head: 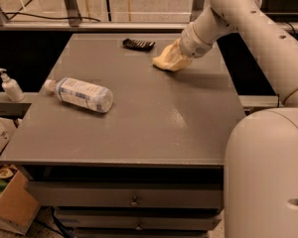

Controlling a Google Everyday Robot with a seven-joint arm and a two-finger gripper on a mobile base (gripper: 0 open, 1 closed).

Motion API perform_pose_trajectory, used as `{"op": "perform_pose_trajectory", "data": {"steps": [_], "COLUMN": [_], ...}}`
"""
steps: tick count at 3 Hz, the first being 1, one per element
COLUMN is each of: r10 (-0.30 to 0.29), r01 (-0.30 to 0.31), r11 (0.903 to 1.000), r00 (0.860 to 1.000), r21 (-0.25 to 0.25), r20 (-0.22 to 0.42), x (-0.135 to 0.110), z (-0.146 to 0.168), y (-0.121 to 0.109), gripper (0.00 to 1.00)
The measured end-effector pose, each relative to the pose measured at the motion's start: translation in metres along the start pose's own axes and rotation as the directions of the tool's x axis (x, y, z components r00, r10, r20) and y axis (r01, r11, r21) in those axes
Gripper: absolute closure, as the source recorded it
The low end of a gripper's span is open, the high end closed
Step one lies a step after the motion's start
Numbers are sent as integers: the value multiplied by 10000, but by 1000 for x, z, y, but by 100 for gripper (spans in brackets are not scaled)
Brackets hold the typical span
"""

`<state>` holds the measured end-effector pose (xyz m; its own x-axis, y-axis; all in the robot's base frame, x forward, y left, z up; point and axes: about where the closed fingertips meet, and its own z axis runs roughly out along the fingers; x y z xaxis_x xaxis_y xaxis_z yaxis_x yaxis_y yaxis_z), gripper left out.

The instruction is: Move sponge near rxbar chocolate

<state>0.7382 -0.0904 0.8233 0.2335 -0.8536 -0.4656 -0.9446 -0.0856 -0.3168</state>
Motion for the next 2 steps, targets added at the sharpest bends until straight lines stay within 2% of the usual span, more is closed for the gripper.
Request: {"op": "perform_pose_trajectory", "data": {"steps": [2], "r10": [-7], "r01": [7], "r11": [10000], "r00": [10000], "r21": [3], "r20": [5], "x": [-1], "z": [-1], "y": [-1], "gripper": [100]}}
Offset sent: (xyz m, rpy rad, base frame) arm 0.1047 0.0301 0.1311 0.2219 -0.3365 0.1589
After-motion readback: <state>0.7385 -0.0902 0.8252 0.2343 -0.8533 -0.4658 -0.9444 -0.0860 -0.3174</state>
